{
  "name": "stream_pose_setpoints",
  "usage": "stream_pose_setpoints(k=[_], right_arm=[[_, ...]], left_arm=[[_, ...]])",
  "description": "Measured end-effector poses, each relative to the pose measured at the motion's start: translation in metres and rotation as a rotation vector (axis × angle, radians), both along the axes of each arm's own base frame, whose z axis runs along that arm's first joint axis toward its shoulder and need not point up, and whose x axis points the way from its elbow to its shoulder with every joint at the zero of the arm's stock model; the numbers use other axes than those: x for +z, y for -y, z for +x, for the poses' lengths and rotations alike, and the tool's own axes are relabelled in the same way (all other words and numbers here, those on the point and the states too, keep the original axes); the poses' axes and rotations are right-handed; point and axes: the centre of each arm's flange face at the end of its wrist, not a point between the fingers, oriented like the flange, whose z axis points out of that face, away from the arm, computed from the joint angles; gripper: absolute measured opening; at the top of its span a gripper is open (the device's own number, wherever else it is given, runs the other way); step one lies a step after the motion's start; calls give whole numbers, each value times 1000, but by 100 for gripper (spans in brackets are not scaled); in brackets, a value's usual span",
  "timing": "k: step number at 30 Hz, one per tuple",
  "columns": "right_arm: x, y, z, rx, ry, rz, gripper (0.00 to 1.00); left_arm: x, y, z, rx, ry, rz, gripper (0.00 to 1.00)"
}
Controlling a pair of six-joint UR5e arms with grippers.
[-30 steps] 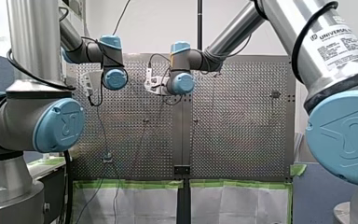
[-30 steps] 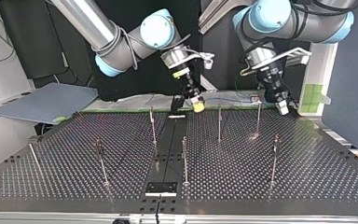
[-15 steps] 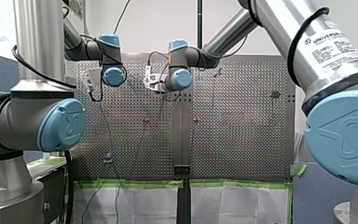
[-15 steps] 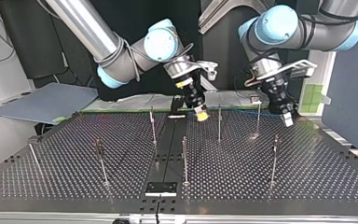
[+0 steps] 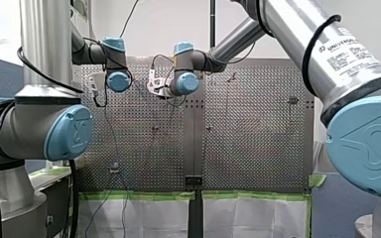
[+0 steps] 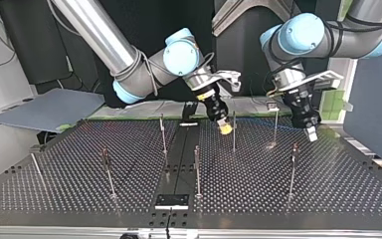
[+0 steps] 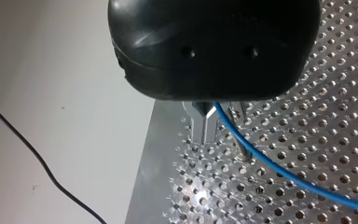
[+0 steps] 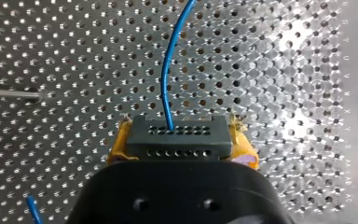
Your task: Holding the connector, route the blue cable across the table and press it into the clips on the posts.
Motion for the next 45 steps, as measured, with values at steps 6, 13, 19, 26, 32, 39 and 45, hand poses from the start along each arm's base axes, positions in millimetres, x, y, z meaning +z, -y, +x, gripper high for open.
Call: stream_pose_setpoints(k=[6,13,19,26,32,39,45], right_arm=[[19,8,7,-2,31,-23,0],[32,14,15,11,44,-33,0],[46,20,23,19,64,-50,0],[62,28,30,16,94,-76,0],[72,37,36,13,116,-97,0],[86,44,43,9,143,-122,0],[108,51,45,2,178,-154,0]], left_arm=[[-8,-6,8,8,-9,-3,0],[-5,-12,13,6,13,-9,0],[-1,-18,21,-11,27,-7,0],[-1,-25,35,-11,31,-8,0],[-5,-33,47,-12,32,-10,0],[-1,-44,65,-28,60,-13,0],[-9,-51,82,-47,54,-21,0]])
